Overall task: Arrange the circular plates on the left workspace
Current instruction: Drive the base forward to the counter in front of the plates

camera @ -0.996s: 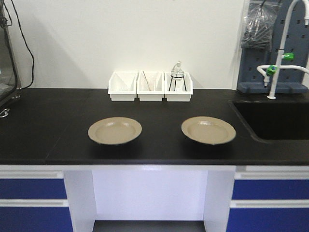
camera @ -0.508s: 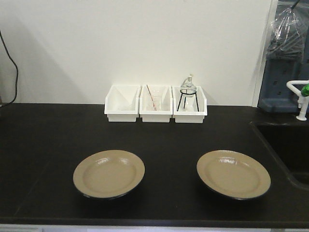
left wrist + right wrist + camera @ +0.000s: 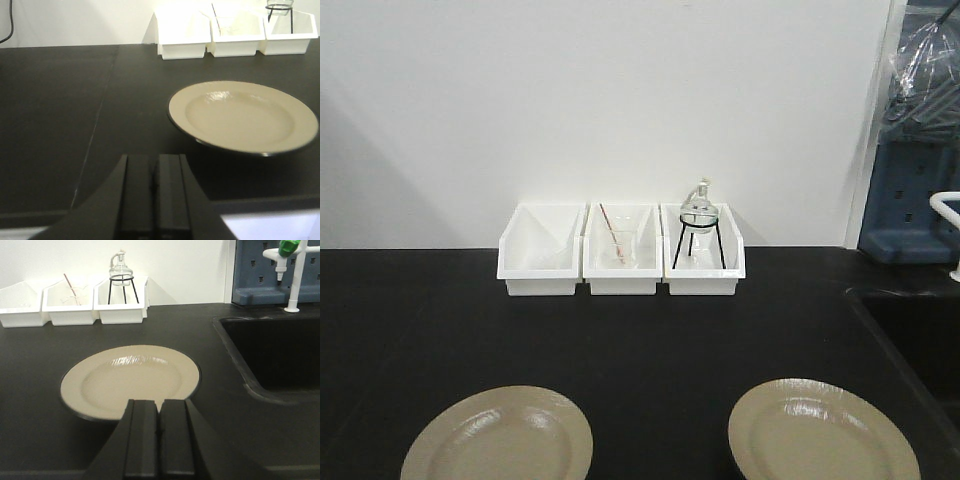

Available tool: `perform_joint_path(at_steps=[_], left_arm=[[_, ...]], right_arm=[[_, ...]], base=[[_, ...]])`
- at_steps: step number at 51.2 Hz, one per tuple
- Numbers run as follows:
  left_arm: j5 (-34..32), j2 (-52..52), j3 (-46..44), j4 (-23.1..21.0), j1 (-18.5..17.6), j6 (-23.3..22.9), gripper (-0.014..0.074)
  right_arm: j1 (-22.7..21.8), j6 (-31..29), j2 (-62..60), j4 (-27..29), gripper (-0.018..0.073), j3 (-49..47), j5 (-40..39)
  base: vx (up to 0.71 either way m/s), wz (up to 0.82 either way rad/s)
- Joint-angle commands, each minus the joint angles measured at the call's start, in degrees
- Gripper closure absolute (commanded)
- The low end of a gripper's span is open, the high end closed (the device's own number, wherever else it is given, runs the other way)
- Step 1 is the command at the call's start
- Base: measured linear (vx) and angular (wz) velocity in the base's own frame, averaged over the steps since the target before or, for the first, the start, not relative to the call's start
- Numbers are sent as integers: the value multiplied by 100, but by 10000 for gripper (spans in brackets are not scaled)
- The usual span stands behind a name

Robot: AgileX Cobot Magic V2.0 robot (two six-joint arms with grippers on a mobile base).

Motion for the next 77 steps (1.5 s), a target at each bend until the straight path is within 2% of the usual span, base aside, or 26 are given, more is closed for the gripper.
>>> perform_joint_path(at_steps=[1,36,44,56,62,67,72,77], left_arm=[[-454,-91,119,-14,-38,-16,596],[-455,-91,119,-14,-38,-11,596],[-455,-91,119,304,-38,289,596],[-462,-91,119,304,-38,290,596],[-751,-91,119,304,-38,298,596],[-1265,-91,119,304,-38,284,596],[-1855,-91,89,-68,-38,-21,596],[-2543,-91,-31,-539,-38,-470,596]], right_arm=[[-20,-31,-79,-56,563,122,-468],[-20,-31,-79,-56,563,122,-461],[-20,-31,-79,-56,563,122,-461],[-20,-31,-79,-56,563,122,-481],[-20,-31,-79,-56,563,122,-486],[-20,-31,-79,-56,563,122,-540],[-20,38,-79,23,563,115,-894],[-20,432,-79,454,563,31,-1619]], base=[[29,-1],[13,1],[0,0],[0,0],[0,0],[0,0],[0,0],[0,0]])
